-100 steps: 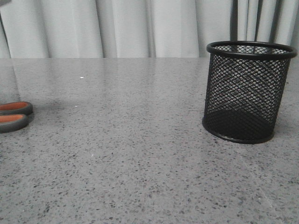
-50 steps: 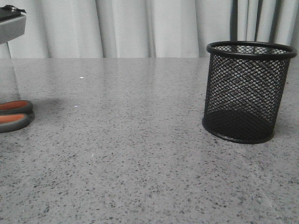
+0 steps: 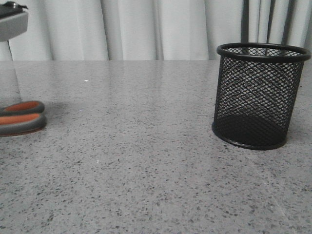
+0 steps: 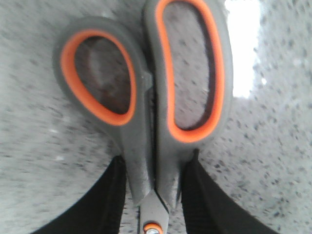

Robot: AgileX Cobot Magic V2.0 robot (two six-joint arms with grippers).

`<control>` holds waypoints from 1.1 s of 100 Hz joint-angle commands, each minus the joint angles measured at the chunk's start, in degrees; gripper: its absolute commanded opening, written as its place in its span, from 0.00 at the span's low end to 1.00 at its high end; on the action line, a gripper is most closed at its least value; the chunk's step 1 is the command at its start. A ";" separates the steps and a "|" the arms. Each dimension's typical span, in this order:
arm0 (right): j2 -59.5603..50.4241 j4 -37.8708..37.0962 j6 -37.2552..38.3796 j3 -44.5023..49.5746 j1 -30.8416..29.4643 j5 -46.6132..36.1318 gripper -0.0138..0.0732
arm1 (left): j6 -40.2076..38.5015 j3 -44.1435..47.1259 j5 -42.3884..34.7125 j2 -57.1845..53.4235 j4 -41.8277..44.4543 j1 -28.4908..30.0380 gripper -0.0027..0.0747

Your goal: Put scissors into bucket

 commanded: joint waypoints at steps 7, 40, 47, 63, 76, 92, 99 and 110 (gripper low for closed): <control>0.73 15.14 -12.01 -1.99 2.10 -2.96 0.68 | -0.44 -1.32 -5.49 -7.71 -1.69 -1.85 0.11; 4.28 49.61 -36.40 -2.47 5.08 -0.73 0.68 | -0.44 -1.32 -19.06 -22.18 -1.69 -18.15 0.11; 6.80 50.84 -37.58 -3.44 5.08 1.98 0.68 | -0.47 -1.32 -21.61 -23.75 -1.69 -23.30 0.11; 13.48 53.35 -38.20 -7.03 5.17 6.95 0.68 | -0.47 -1.57 -25.48 -23.95 -1.16 -33.45 0.11; 17.57 53.45 -38.22 -10.21 6.38 8.15 0.68 | -0.57 -1.57 -28.71 -22.94 -0.99 -37.52 0.11; 21.77 53.45 -38.32 -12.29 10.68 6.56 0.68 | -0.57 -2.96 -30.03 -21.49 -1.12 -39.01 0.11; 23.48 53.47 -38.32 -12.39 13.58 3.15 0.68 | -0.57 -3.75 -30.11 -21.13 -1.12 -39.33 0.11; 26.18 53.47 -38.32 -12.39 18.08 -3.16 0.68 | -0.57 -4.25 -30.98 -20.76 -1.12 -39.65 0.11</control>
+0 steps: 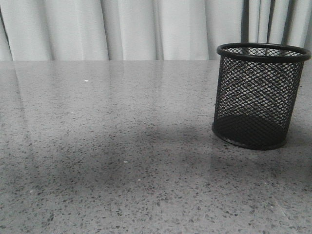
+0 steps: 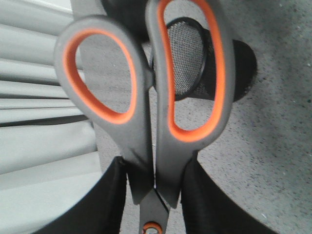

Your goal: Put scissors into bucket

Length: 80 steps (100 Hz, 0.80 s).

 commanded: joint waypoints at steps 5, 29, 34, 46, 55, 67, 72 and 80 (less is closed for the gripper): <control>2.63 3.00 -0.95 -2.14 4.49 -8.25 0.68 | -0.57 -2.49 -5.51 -0.80 -1.02 -0.60 0.11; 7.89 3.20 -0.95 -5.81 9.49 -12.09 0.34 | -0.57 -2.49 -5.62 -0.80 -1.02 -0.60 0.11; 8.48 3.20 -0.95 -6.79 9.62 -12.00 0.15 | -0.57 -2.49 -5.62 -0.80 -1.02 -0.60 0.11; 9.29 3.10 -2.30 -8.49 9.62 -11.63 0.08 | -0.57 -2.49 -5.62 -1.11 -1.02 -0.60 0.11; 9.35 3.10 -2.38 -8.97 9.62 -11.63 0.08 | -0.57 -2.49 -5.62 -1.24 -1.02 -0.60 0.11; 8.99 2.50 -2.38 -10.00 9.62 -11.96 0.08 | -0.57 -2.49 -5.62 -1.86 -0.16 -0.60 0.11; 8.28 1.84 -2.43 -10.62 9.62 -12.22 0.08 | -0.57 -2.49 -5.62 -2.37 0.24 -0.60 0.11; 7.17 1.34 -3.06 -11.63 9.62 -12.54 0.08 | -0.57 -2.49 -5.62 -3.07 0.24 -0.60 0.11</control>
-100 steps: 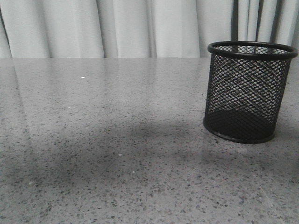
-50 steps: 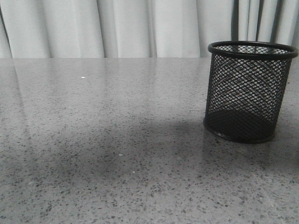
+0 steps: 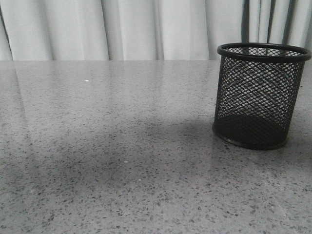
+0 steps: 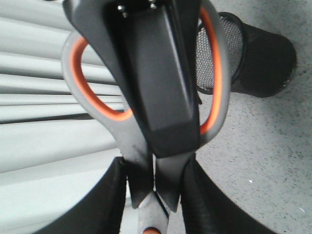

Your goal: Put scissors into bucket

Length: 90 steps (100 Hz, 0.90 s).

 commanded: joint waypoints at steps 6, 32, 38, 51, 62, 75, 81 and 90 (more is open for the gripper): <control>-3.34 3.42 -2.08 -4.53 0.26 -1.30 0.08 | -0.57 -1.70 -2.84 -1.73 -2.08 -0.46 0.11; -4.12 1.58 -2.18 -6.16 0.15 -1.48 0.08 | -0.60 -1.70 -5.52 -3.48 -6.81 -0.46 0.27; -4.12 0.89 -2.18 -6.16 -0.22 -1.36 0.08 | -0.60 -1.70 -8.45 -4.63 -9.23 -0.46 0.37; -4.51 0.20 -2.18 -6.16 -2.74 -0.59 0.08 | -0.60 -1.70 -14.41 -9.64 -16.09 -0.46 0.47; -4.50 0.07 -2.18 -6.45 -6.61 1.88 0.08 | -0.60 -1.70 -15.07 -14.70 -18.77 -0.46 0.44; -4.88 -1.28 -1.38 -9.31 -12.86 11.55 0.08 | -0.69 -1.70 -13.34 -21.26 -20.47 -0.46 0.33; -4.88 -5.59 3.81 -12.30 -15.67 17.71 0.08 | -2.00 -1.70 -11.75 -24.21 -20.60 -0.46 0.23; -4.44 -18.93 13.74 -18.79 -19.72 29.48 0.08 | -5.60 -1.70 -8.72 -27.26 -20.48 -0.46 0.07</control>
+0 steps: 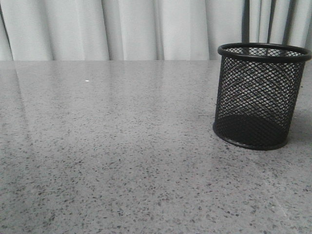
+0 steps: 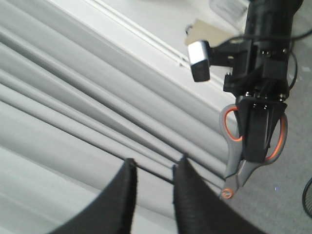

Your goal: Put scissors into bucket

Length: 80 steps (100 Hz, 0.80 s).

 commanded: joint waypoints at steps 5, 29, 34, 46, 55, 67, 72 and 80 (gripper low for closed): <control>0.15 -15.11 12.17 -10.82 -4.60 15.54 0.08 | -4.49 -1.66 1.16 -3.68 -0.97 -0.46 0.01; 1.45 -31.61 23.36 -21.43 -5.24 24.81 0.08 | -5.97 -1.66 8.60 -5.35 1.85 -0.46 0.01; 0.99 -31.86 23.65 -20.88 -5.24 24.81 0.08 | -5.97 -1.41 9.95 -5.35 2.21 -0.46 0.01; -2.43 -35.76 25.29 -16.26 -4.71 24.81 0.08 | -6.29 -0.34 11.60 -5.35 2.60 -0.46 0.01; -6.42 -38.53 26.56 -11.16 -3.64 24.81 0.08 | -7.35 0.49 12.64 -5.35 2.93 -0.46 0.01; -10.50 -39.59 27.88 -5.93 -2.84 24.81 0.08 | -7.35 1.29 14.39 -5.35 3.50 -0.46 0.01; -10.99 -39.59 28.18 -4.56 -2.60 24.81 0.08 | -7.35 1.56 14.39 -5.35 4.09 -0.46 0.01; -10.57 -39.59 28.18 -2.85 -2.47 24.81 0.08 | -7.35 1.80 14.39 -5.35 5.17 -0.46 0.01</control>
